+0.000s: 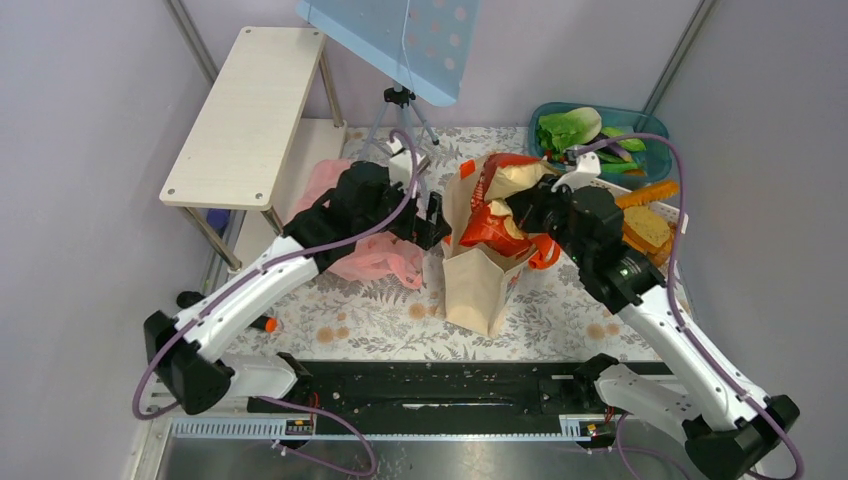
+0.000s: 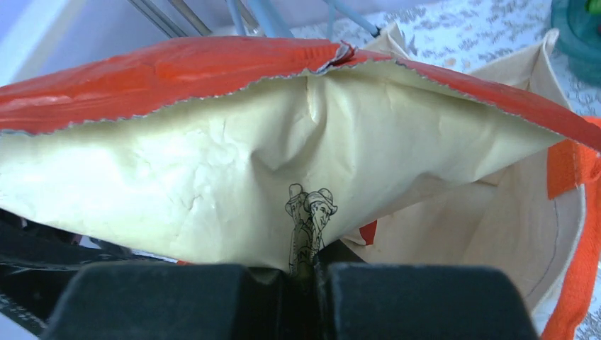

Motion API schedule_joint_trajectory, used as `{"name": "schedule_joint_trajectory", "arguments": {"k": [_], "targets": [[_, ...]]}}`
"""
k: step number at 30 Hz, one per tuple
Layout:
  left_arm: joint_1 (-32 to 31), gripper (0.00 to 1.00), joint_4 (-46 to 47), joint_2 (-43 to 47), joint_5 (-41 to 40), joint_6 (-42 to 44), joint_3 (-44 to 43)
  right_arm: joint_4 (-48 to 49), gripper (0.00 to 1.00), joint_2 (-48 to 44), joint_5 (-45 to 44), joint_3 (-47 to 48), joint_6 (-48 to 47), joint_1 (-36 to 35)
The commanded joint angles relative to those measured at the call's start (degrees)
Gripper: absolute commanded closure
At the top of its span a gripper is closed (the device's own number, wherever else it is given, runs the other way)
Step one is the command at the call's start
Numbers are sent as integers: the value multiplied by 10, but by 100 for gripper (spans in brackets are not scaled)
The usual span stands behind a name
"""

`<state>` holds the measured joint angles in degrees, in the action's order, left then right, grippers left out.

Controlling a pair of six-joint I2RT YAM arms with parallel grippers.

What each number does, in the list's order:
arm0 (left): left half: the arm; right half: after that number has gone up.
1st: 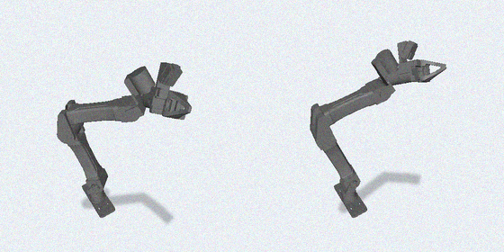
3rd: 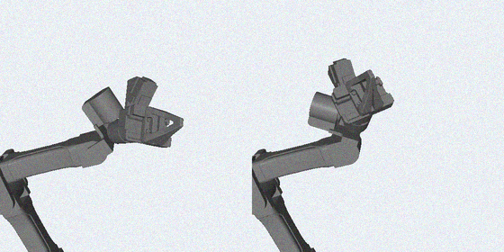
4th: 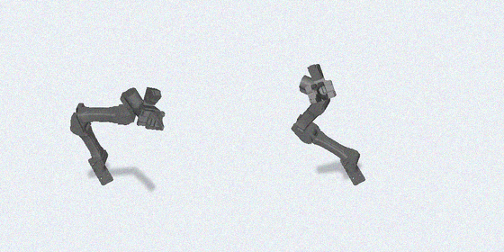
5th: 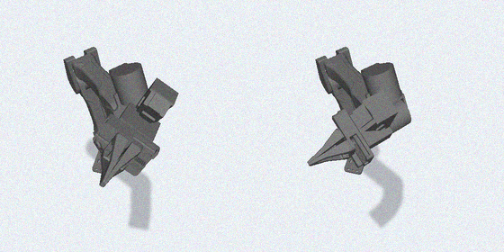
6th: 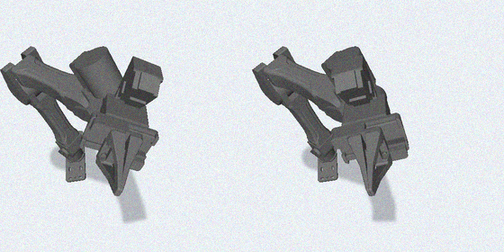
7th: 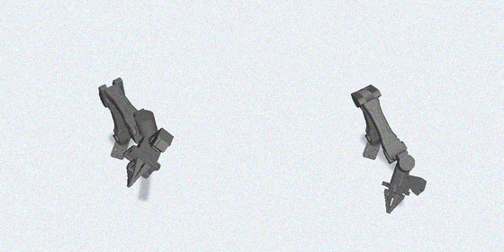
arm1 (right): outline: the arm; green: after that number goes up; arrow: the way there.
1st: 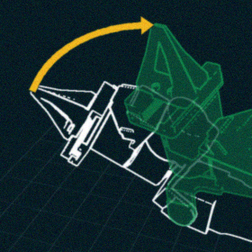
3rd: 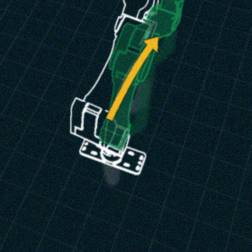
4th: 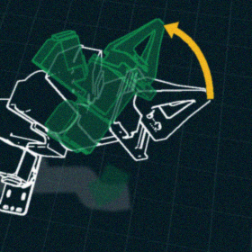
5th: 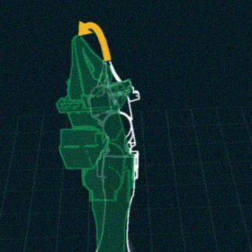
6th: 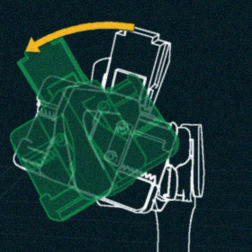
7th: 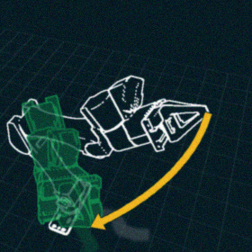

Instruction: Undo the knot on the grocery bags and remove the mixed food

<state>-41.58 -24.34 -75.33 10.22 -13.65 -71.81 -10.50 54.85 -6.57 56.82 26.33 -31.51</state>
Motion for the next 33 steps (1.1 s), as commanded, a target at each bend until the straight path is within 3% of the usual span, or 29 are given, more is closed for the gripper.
{"name": "schedule_joint_trajectory", "arguments": {"k": [1,5,9,14,20,25,33], "targets": [[0,2,46,94,-14,50,3,49,100,-37,14,21,-11,-4],[-1,1,60,165,4,28,7,95,100,-61,84,20,-5,-4],[0,1,58,205,30,-52,-14,131,100,-56,154,38,15,-8],[0,1,27,194,52,-114,-44,150,100,-16,150,71,12,-70],[0,1,-20,192,-18,-111,-46,202,100,29,161,84,36,-113],[0,1,-2,202,2,-114,-23,214,100,59,191,102,50,-124],[1,2,9,209,-58,-111,-4,222,100,79,275,120,73,-125]]}}
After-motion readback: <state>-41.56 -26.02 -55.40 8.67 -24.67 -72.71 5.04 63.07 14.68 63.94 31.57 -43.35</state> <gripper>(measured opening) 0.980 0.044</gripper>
